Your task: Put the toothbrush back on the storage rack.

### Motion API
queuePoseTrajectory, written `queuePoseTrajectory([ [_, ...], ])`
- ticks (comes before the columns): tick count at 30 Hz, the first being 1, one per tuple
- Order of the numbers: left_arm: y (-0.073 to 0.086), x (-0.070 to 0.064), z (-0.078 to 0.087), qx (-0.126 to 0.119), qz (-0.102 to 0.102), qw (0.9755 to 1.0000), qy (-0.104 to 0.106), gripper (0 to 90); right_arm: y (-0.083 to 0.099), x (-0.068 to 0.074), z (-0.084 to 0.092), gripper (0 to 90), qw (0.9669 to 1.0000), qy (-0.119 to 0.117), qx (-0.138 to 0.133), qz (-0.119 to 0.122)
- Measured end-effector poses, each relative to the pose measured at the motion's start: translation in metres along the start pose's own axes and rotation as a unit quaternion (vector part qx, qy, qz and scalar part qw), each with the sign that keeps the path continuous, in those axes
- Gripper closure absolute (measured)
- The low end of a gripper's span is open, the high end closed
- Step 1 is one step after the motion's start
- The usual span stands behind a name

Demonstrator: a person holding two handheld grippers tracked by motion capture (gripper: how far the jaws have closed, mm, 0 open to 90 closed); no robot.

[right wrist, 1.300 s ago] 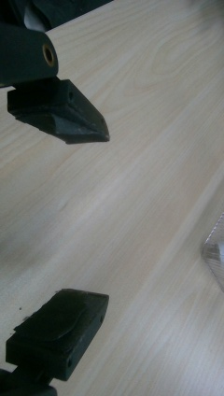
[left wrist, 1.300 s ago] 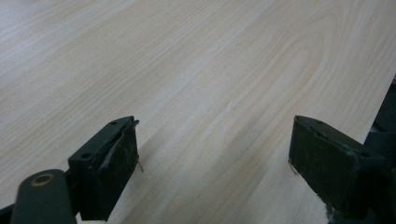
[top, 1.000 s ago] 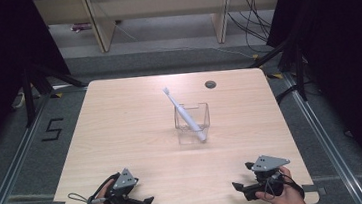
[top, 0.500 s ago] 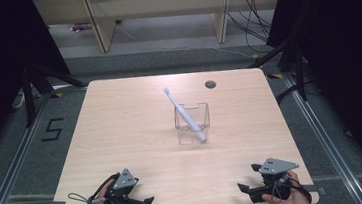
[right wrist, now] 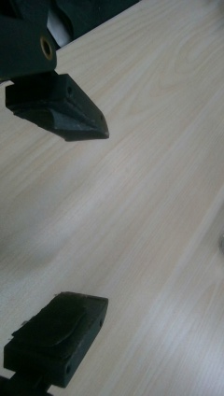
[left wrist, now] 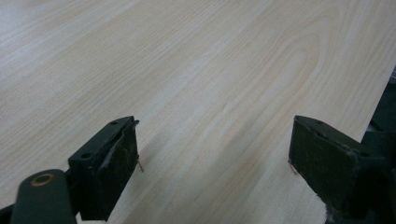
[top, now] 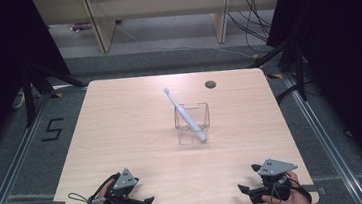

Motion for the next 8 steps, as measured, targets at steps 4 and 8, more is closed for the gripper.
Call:
queuePoseTrajectory([
  [4,-0.0001,-0.0001,0.0000,0.001,-0.003,1.0000,0.000,15.0,-0.0002,0.0003,-0.0012,16.5,0.9999,-0.012,0.004,0.010],
  [8,-0.0002,-0.0003,0.0000,0.003,-0.006,1.0000,0.001,15.0,0.0000,0.0004,-0.0017,16.5,0.9999,-0.011,0.005,0.010],
])
Point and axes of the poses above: each handheld gripper's, and its own axes: z roughly backward along the jaws, y roughly out of its underside, x roughly to its left, the point moved 5 cm from there along -z, roughly forward along the jaws, and after that the axes turned 6 degrees about -z, right-handed, at the moved point
